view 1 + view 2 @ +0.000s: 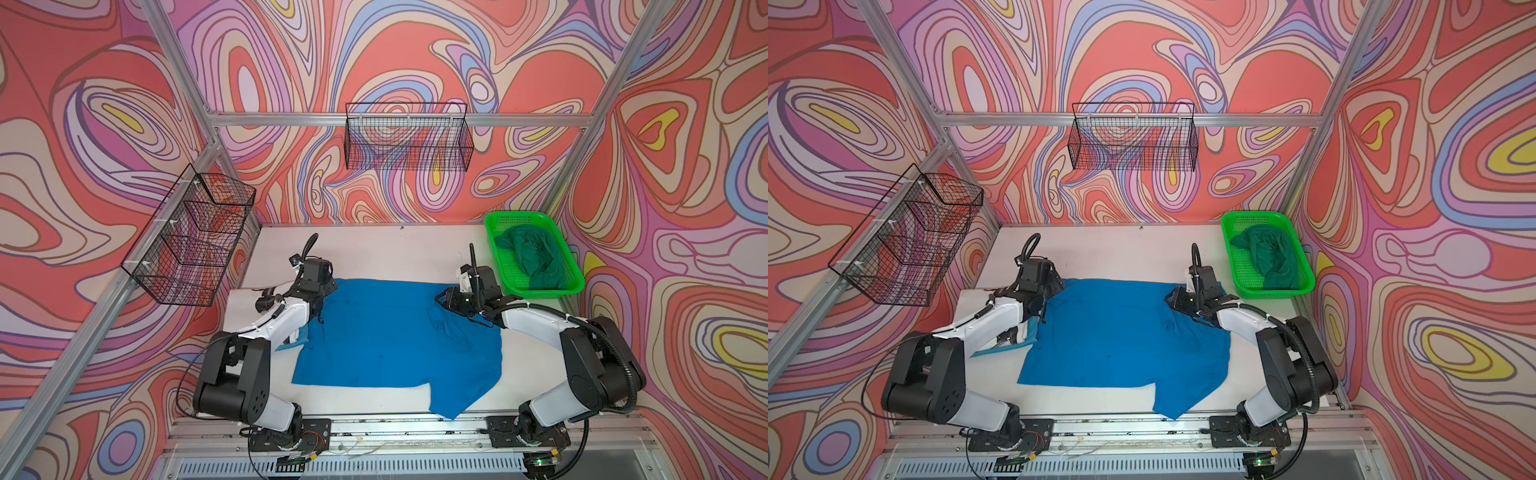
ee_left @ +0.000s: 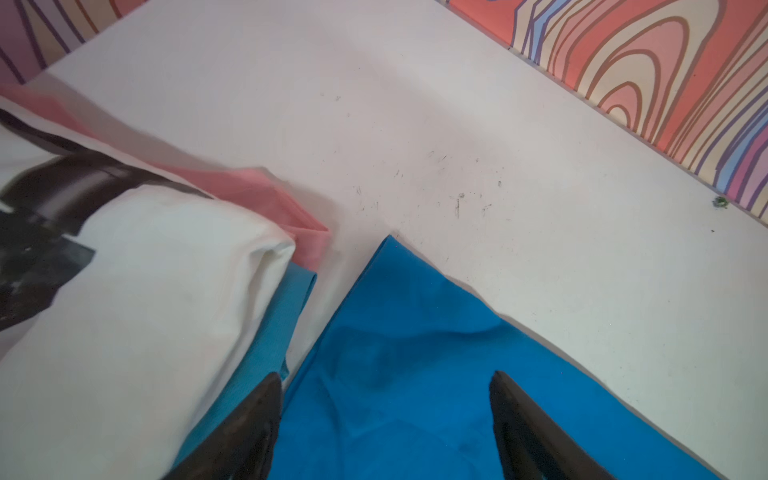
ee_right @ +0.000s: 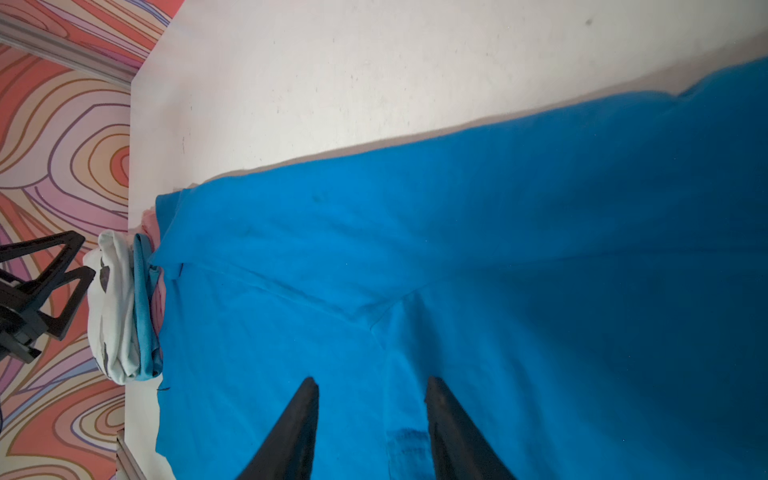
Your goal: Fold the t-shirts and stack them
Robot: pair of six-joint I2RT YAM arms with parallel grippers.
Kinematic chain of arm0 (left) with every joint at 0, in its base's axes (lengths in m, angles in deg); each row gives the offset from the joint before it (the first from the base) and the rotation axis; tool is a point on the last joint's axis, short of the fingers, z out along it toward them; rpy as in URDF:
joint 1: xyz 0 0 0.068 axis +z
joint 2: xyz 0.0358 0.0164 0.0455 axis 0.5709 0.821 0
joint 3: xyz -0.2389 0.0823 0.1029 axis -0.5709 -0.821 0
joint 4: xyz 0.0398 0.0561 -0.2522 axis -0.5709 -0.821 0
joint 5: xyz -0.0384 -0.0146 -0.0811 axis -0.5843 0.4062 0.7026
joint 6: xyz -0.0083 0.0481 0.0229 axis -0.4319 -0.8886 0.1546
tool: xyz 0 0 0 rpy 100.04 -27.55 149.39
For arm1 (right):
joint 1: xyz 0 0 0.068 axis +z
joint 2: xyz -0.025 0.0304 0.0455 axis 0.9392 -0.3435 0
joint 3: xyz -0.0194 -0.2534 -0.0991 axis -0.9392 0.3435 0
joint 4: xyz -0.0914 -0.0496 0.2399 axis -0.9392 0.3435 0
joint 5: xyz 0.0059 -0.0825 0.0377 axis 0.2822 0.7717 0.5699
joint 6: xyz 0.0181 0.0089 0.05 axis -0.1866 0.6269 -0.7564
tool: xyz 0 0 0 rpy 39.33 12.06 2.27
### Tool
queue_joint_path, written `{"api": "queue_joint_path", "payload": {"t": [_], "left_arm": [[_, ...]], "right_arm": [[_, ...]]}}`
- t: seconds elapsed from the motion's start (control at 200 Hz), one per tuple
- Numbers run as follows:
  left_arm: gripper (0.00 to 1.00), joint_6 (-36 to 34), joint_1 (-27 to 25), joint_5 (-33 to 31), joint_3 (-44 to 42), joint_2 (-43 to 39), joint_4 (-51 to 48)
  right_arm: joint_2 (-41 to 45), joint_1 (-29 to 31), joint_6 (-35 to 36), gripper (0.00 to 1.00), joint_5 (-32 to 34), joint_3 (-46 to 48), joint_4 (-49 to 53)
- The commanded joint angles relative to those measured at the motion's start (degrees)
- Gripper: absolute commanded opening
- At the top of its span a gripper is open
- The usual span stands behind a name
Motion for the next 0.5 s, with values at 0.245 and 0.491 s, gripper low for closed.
{"api": "queue_joint_path", "payload": {"t": [0.245, 0.491], "left_arm": [[0.73, -1.6, 4.8, 11.6, 19.6, 16.1, -24.0], [0.59, -2.5, 7.3, 14.6, 24.6, 22.8, -27.7]], "right_arm": [[-13.9, 11.1, -0.2, 0.44, 1.6, -16.9, 4.5], [-24.5, 19.8, -0.2, 0.42, 3.3, -27.2, 6.3]]}}
